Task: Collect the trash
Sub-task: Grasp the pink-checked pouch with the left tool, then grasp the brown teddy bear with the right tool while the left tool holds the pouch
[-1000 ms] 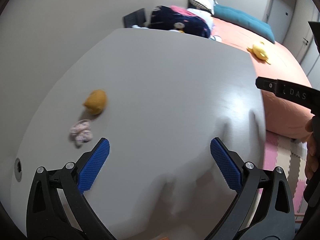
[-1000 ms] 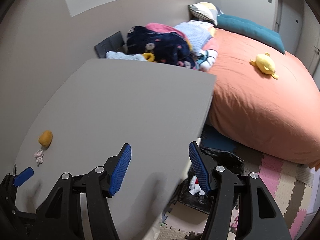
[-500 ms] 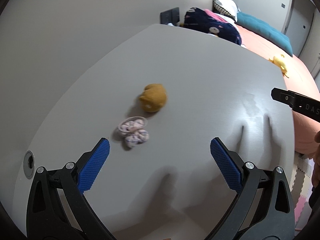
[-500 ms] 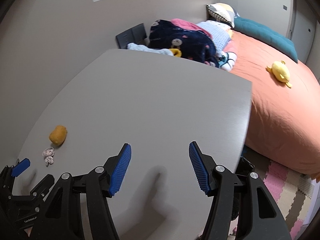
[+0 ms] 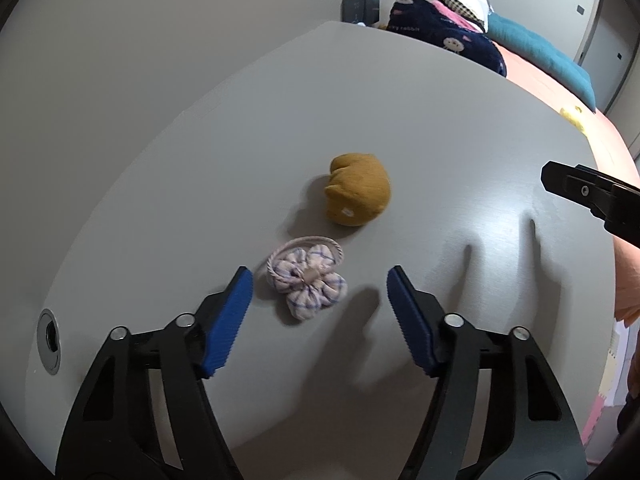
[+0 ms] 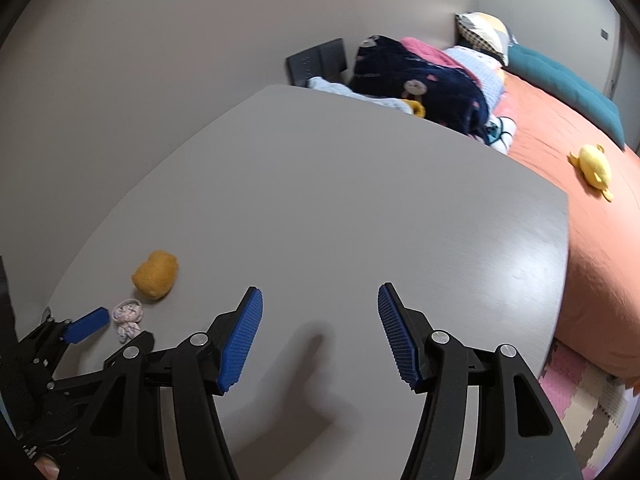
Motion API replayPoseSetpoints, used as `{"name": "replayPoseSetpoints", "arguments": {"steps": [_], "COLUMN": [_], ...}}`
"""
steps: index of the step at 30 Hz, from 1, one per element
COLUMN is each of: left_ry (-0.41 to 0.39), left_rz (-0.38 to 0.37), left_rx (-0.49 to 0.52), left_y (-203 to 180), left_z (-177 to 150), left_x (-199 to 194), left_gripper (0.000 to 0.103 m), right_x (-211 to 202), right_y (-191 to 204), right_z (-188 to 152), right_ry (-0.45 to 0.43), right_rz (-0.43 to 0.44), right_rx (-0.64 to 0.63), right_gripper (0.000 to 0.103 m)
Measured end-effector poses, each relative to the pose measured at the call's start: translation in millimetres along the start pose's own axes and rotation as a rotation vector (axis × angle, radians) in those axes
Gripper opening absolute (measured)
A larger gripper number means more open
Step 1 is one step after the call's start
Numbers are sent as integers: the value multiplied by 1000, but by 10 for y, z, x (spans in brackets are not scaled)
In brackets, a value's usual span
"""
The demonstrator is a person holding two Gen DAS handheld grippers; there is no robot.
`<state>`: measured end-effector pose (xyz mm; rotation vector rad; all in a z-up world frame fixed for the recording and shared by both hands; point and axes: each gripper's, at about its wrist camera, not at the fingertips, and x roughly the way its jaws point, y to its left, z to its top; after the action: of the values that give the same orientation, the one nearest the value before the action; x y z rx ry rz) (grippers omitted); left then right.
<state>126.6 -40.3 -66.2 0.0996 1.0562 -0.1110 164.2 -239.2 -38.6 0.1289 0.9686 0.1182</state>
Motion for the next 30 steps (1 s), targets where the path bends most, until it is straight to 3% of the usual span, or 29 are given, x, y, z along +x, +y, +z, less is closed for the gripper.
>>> {"name": "replayPoseSetpoints", "arguments": {"steps": [9, 19, 30], "left_ry": [-16, -69, -65], "left_rz": [12, 48, 68], "left_rx": [-13, -53, -103], "left_y": [85, 443, 726], "left_z": [59, -16, -82], "left_x": [56, -220, -271], "left_gripper": [28, 24, 24], "right_x": [111, 249, 478], "right_y": [378, 804, 1126], "right_z": [24, -6, 24], "right_ry": [20, 49, 69], "right_rz": [50, 96, 108], "right_rx": [-67, -122, -163], "right_gripper": [61, 61, 61]}}
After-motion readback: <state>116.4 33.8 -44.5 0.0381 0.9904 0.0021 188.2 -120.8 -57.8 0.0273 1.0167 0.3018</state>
